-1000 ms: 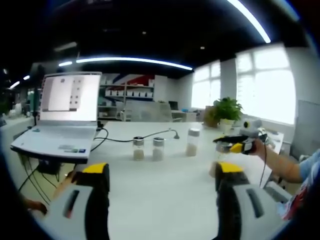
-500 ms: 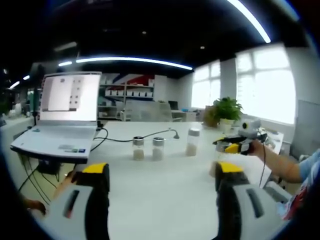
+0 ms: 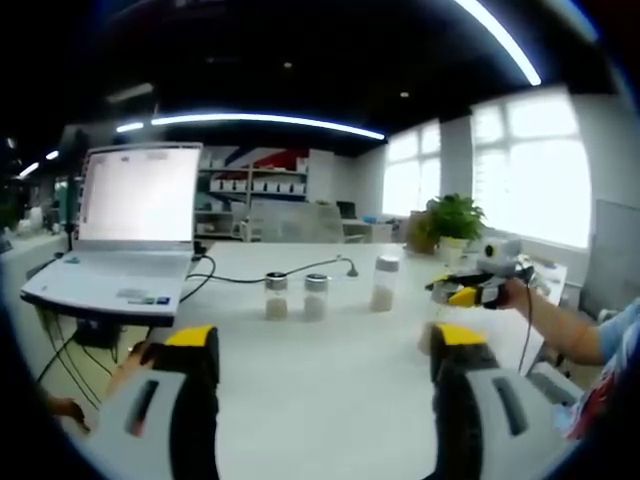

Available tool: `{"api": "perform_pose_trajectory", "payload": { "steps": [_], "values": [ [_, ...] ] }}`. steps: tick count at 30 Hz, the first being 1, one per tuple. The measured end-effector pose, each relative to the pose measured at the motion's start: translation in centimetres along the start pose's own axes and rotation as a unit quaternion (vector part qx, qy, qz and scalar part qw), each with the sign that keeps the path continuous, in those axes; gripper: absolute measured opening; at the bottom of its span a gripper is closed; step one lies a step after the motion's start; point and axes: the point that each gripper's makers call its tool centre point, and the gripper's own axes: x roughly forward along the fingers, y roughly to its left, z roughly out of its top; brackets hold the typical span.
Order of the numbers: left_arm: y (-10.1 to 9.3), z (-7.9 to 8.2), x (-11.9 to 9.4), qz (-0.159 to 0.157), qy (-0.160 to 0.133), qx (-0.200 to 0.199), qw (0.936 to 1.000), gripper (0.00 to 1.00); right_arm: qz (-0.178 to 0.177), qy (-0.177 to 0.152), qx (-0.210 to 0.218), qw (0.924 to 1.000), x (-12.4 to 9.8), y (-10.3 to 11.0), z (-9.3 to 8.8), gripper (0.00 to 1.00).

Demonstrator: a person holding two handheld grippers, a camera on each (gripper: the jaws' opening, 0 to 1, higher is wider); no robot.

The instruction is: Rotate the seasoning bottle until the label or dispensing opening points toward the visible target arrow and the bottle remains upright within the marked orientation range

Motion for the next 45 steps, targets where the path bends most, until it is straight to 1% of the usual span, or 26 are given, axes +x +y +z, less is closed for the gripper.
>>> {"api": "perform_pose_trajectory", "payload": {
  "steps": [5, 10, 15, 19, 21, 27, 40, 45],
  "values": [
    [-0.04, 0.03, -0.11, 0.000, -0.002, -0.001, 1.0000, 0.92, -0.011, 0.005, -0.011, 0.9999, -0.01, 0.00, -0.12, 0.41],
    [0.11, 0.01, -0.13, 0.001, 0.000, -0.001, 1.0000, 0.92, -0.025, 0.009, -0.013, 0.9996, 0.03, -0.06, -0.12, 0.41],
    [0.01, -0.01, -0.12, 0.001, 0.000, 0.000, 1.0000, 0.92, -0.046, 0.014, -0.018, 0.9987, 0.04, -0.14, -0.23, 0.41],
    [-0.01, -0.14, -0.08, 0.001, 0.002, -0.001, 1.0000, 0.92, -0.053, 0.008, -0.015, 0.9985, -0.03, -0.31, -0.21, 0.41],
    [0.02, -0.14, -0.07, 0.001, 0.002, -0.001, 1.0000, 0.92, -0.063, 0.012, -0.005, 0.9979, -0.01, -0.30, -0.30, 0.41],
    [0.05, -0.08, -0.05, 0.001, 0.001, -0.002, 1.0000, 0.92, -0.078, 0.013, -0.013, 0.9968, -0.05, -0.32, -0.49, 0.41],
    [0.07, -0.18, -0.03, 0.002, 0.003, -0.003, 1.0000, 0.92, -0.140, 0.015, -0.010, 0.9900, -0.20, -0.46, -0.69, 0.41],
    [-0.07, -0.22, -0.03, 0.001, 0.003, -0.002, 1.0000, 0.92, -0.171, 0.013, -0.007, 0.9851, -0.31, -0.69, -0.72, 0.40]
  ]
}}
